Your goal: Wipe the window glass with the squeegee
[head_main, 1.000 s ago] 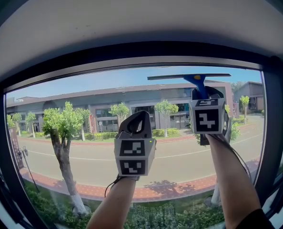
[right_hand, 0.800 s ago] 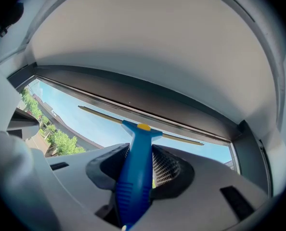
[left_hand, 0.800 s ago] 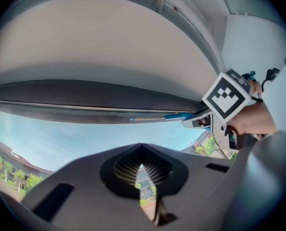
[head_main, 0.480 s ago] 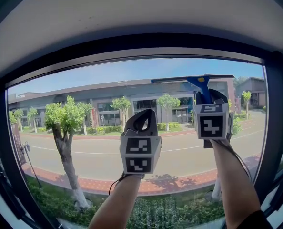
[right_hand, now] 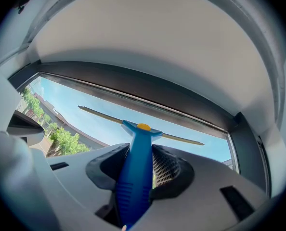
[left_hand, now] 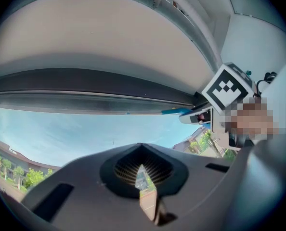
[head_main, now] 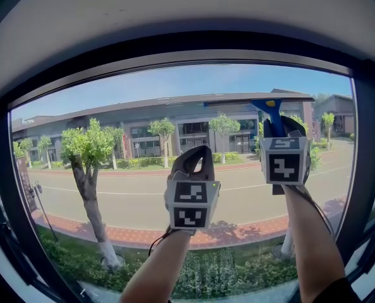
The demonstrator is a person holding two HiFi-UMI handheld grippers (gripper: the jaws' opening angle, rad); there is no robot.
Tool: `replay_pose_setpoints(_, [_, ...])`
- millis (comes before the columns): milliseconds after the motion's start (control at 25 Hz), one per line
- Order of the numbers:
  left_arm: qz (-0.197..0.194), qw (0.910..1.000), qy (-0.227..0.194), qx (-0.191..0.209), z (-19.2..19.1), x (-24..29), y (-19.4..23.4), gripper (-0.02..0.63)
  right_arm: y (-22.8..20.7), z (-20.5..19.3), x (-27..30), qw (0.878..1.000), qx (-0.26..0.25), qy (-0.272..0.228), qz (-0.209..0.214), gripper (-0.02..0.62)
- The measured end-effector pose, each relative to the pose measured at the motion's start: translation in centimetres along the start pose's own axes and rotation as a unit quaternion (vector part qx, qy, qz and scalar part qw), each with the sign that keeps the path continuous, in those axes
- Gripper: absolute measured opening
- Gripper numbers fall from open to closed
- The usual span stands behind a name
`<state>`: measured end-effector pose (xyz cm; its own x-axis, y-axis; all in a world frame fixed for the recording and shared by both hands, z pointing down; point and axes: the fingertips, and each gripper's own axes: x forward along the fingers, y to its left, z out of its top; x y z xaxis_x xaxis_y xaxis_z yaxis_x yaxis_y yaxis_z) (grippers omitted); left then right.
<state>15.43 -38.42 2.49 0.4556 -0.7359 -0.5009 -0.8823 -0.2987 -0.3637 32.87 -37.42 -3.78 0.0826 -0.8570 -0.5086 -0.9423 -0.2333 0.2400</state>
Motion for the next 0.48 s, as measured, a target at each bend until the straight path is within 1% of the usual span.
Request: replay_pose_setpoints(480, [-0.004,0.9998,0.017,-0.010,-1.6,-1.3,-0.7,0.000,0.7,-2.5,-1.7,1.000,0.000,0.015,0.002,0.140])
